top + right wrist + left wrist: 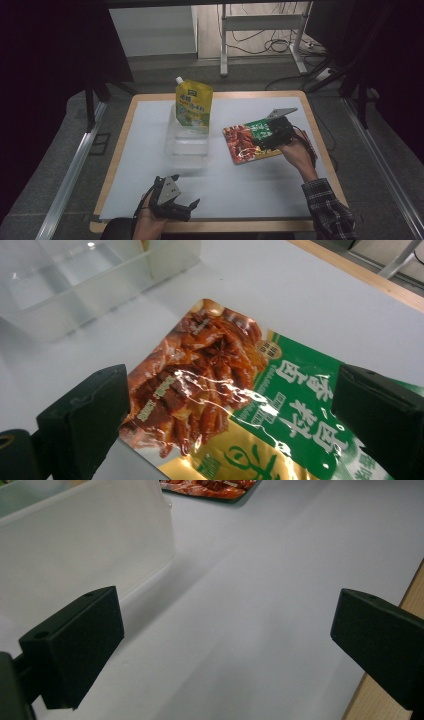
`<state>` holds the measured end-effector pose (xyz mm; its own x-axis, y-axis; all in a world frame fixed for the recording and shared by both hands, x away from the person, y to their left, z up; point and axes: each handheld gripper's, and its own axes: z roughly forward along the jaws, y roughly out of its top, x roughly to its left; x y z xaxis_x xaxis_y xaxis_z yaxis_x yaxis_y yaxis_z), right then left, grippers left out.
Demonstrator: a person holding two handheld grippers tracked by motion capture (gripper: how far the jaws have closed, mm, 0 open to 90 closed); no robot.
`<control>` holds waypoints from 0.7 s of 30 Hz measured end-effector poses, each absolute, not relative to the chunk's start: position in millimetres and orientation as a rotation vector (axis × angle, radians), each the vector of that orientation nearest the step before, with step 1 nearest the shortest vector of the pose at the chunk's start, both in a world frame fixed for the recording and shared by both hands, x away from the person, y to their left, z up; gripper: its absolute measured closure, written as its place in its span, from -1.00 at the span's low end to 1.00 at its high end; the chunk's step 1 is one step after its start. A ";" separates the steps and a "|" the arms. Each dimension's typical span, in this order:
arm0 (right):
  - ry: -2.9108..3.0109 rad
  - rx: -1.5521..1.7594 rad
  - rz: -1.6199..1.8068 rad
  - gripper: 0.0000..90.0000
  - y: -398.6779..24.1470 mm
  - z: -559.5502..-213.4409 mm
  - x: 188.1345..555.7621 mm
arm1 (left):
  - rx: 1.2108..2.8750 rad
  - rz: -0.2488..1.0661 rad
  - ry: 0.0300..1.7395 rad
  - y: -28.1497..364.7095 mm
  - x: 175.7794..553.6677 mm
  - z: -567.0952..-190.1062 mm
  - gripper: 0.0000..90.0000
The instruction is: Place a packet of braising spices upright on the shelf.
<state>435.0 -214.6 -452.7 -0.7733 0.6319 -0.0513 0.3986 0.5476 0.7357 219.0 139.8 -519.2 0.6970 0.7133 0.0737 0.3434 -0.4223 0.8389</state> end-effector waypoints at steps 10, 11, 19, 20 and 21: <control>2.411 0.936 1.063 -0.95 -232.3 -457.6 442.3 | 2.039 0.539 0.806 140.1 218.4 -519.2 -0.99; 2.409 0.943 1.063 -0.95 -234.4 -458.4 443.5 | 2.040 0.539 0.806 140.1 218.4 -519.2 -0.99; 2.409 0.969 1.026 -0.95 -249.3 -465.4 453.4 | 2.042 0.539 0.809 140.5 218.3 -519.5 -0.99; 2.411 0.967 1.021 -0.95 -250.5 -466.2 454.3 | 2.042 0.539 0.809 140.7 218.3 -519.5 -0.99; 2.409 0.966 1.007 -0.95 -252.5 -467.5 455.7 | 2.042 0.539 0.810 140.7 218.3 -519.6 -0.99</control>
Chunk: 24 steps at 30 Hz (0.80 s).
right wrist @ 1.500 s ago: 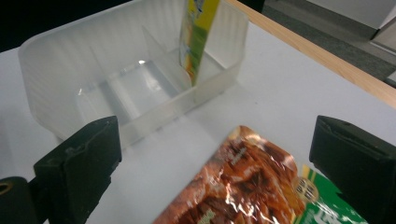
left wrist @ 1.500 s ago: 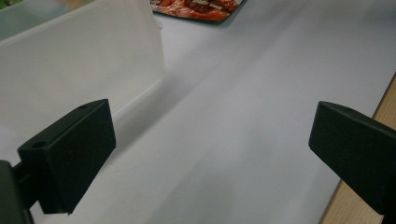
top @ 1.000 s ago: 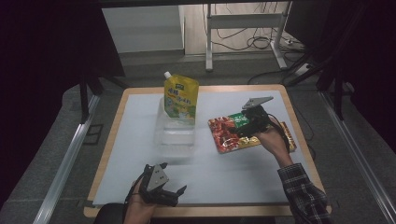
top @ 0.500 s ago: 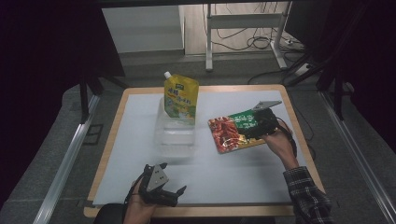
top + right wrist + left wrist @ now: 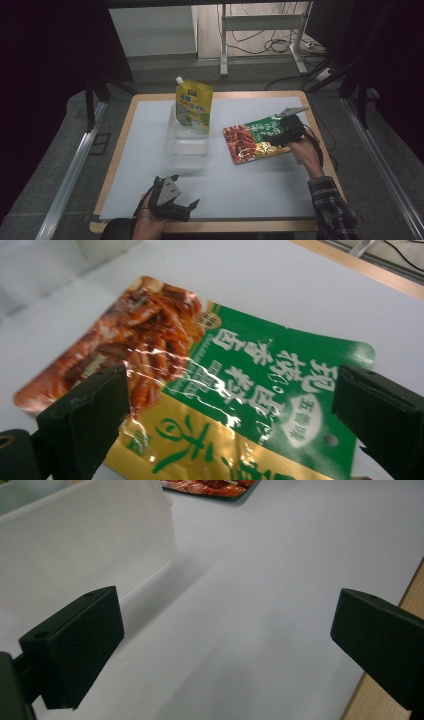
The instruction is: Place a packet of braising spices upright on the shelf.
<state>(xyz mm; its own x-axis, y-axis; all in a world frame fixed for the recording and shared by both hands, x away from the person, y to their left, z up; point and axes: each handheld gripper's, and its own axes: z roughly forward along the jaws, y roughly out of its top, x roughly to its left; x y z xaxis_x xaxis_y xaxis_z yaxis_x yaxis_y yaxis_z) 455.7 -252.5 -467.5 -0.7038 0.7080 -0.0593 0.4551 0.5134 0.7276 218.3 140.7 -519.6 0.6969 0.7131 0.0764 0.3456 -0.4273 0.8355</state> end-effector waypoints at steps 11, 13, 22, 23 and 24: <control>2.413 1.030 0.960 -0.95 -272.8 -478.0 468.9 | 2.049 0.538 0.812 140.2 218.3 -520.5 -0.99; 2.420 1.052 0.959 -0.95 -276.7 -481.4 472.1 | 2.050 0.538 0.811 140.1 218.3 -520.5 -0.99; 2.451 1.140 0.957 -0.94 -284.7 -494.1 486.0 | 2.060 0.538 0.811 139.5 218.3 -521.2 -0.99; 2.454 1.147 0.960 -0.94 -285.1 -495.2 487.7 | 2.062 0.539 0.812 139.4 218.2 -521.3 -0.99; 2.458 1.156 0.958 -0.94 -285.4 -496.1 489.4 | 2.063 0.540 0.812 139.3 218.2 -521.4 -0.99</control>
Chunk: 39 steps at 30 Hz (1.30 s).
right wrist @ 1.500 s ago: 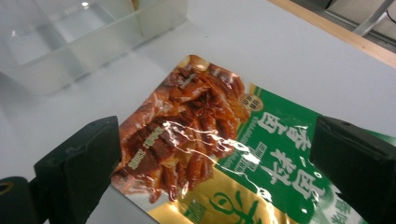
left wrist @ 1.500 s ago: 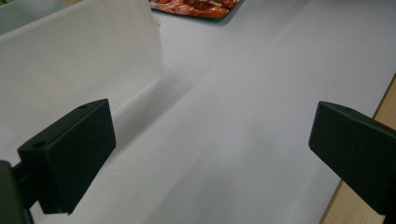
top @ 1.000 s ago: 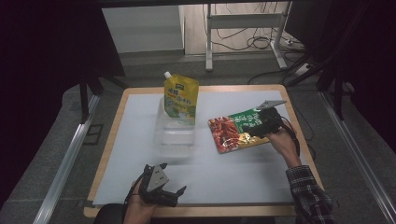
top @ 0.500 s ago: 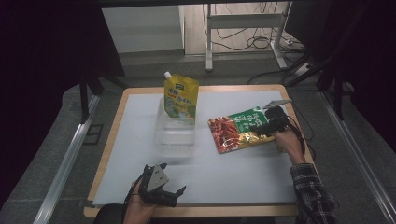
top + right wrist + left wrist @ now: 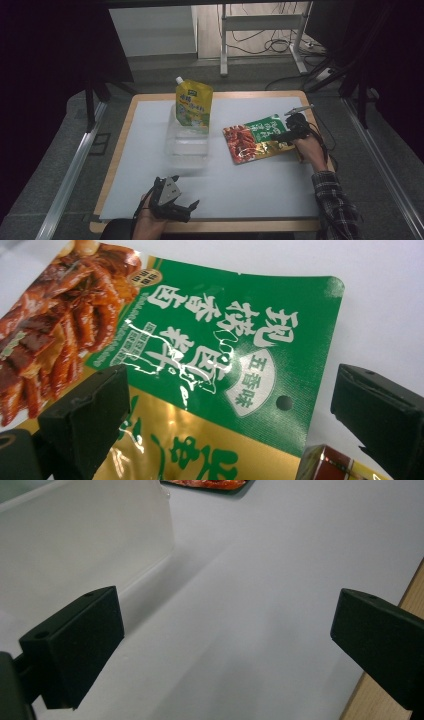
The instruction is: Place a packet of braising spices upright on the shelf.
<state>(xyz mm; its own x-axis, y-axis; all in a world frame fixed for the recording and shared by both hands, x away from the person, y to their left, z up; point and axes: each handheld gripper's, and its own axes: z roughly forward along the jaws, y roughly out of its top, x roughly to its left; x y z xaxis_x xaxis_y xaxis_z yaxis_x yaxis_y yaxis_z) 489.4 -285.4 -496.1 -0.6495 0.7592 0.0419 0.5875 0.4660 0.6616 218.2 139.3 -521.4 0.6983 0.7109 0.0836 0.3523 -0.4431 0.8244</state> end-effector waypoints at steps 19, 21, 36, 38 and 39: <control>2.541 1.265 0.982 -0.93 -279.1 -510.2 503.7 | 2.070 0.547 0.812 139.1 217.5 -521.7 -0.99; 2.546 1.254 0.991 -0.92 -276.5 -508.6 502.5 | 2.070 0.547 0.812 138.9 217.4 -521.7 -0.99; 2.553 1.384 1.025 -0.35 -269.5 -503.0 496.4 | 2.079 0.550 0.805 137.9 216.9 -521.9 -0.99; 2.529 1.389 0.988 -0.02 -269.1 -502.2 495.4 | 2.081 0.550 0.804 137.8 216.9 -522.0 -0.99; 2.522 1.383 0.973 0.13 -269.1 -501.8 494.9 | 2.082 0.551 0.804 137.7 216.9 -522.0 -0.99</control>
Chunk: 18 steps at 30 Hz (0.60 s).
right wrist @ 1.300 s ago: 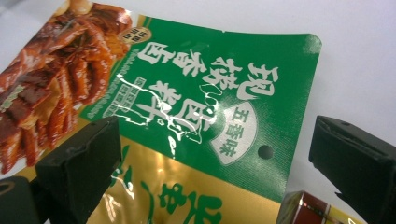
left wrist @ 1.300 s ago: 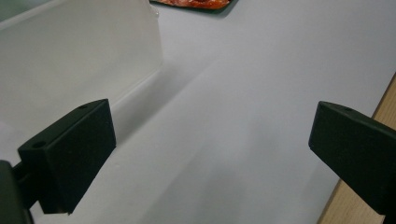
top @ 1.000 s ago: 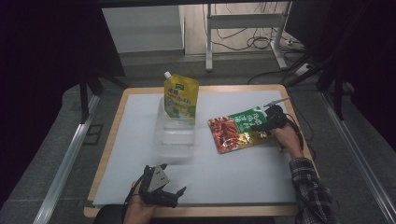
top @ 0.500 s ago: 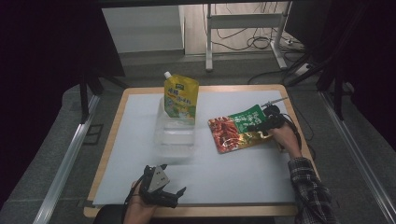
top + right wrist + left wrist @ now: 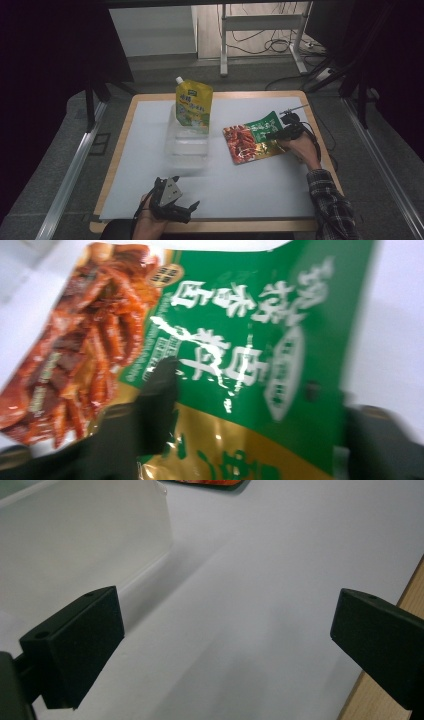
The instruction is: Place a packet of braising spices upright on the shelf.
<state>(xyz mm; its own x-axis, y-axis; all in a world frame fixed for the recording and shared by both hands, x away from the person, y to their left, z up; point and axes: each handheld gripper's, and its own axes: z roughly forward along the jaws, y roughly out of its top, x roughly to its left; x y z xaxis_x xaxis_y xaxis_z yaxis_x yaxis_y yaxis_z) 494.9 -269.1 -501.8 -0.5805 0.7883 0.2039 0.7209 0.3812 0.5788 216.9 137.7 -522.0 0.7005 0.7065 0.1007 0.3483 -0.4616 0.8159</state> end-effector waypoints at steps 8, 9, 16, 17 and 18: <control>2.457 1.293 0.868 0.90 -265.4 -498.3 489.4 | 2.107 0.563 0.792 137.5 216.8 -522.1 -0.99; 2.453 1.295 0.857 0.93 -265.7 -498.1 489.1 | 2.109 0.564 0.791 137.4 216.8 -522.2 -0.99; 2.451 1.305 0.887 0.95 -264.2 -492.1 487.5 | 2.105 0.567 0.793 137.9 216.6 -521.7 -0.99; 2.449 1.307 0.891 0.95 -264.9 -491.1 487.7 | 2.105 0.568 0.793 137.9 216.6 -521.7 -0.99; 2.445 1.314 0.901 0.95 -265.5 -490.1 487.7 | 2.099 0.567 0.795 137.5 216.5 -521.9 -0.99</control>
